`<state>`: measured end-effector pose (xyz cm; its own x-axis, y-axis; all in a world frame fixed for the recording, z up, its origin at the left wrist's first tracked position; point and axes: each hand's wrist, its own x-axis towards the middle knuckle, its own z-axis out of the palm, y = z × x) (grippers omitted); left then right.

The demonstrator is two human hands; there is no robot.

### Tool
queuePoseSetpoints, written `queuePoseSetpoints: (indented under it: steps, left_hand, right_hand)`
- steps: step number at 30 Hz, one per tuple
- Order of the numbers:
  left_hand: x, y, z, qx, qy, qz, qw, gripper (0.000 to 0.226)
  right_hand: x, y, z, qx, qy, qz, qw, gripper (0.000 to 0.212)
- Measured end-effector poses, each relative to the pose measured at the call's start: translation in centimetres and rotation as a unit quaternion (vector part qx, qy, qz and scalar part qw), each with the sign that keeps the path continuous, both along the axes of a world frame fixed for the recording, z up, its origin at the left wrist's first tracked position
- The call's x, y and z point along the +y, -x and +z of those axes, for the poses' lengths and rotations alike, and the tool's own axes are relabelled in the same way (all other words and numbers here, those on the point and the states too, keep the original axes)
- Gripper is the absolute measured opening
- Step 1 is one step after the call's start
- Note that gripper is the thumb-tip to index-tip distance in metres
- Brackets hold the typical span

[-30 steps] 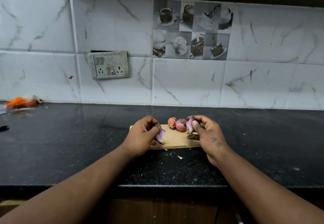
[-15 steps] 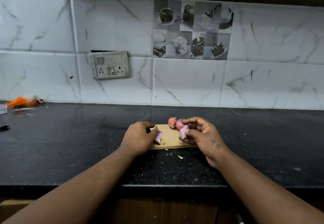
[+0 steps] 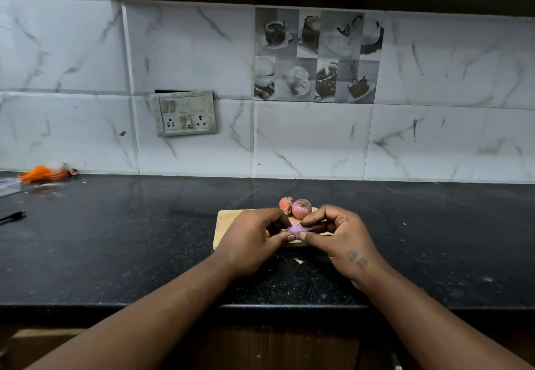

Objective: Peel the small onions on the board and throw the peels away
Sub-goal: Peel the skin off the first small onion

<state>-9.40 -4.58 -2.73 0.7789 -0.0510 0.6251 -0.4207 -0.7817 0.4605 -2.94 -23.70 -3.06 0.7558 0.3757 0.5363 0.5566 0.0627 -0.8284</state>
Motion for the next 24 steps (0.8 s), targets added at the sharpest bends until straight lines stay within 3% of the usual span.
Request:
queuePoseSetpoints:
  steps: [4, 9, 14, 24]
  left_hand:
    - [-0.1, 0.5, 0.0, 0.030, 0.079, -0.052, 0.995, 0.006]
    - [-0.3, 0.8, 0.1, 0.080, 0.169, -0.109, 0.976, 0.019]
    - [-0.4, 1.1, 0.1, 0.125, 0.300, -0.156, 0.933, 0.012]
    - [-0.2, 0.9, 0.1, 0.148, 0.389, -0.202, 0.886, 0.010]
  right_hand:
    - [-0.6, 0.8, 0.1, 0.005, 0.014, 0.021, 1.000, 0.022]
    - [-1.0, 1.2, 0.0, 0.005, 0.019, 0.040, 0.999, 0.020]
    - [-0.9, 1.3, -0.2, -0.005, 0.006, 0.047, 0.999, 0.016]
    - [-0.8, 1.3, -0.1, -0.001, -0.034, 0.061, 0.998, 0.028]
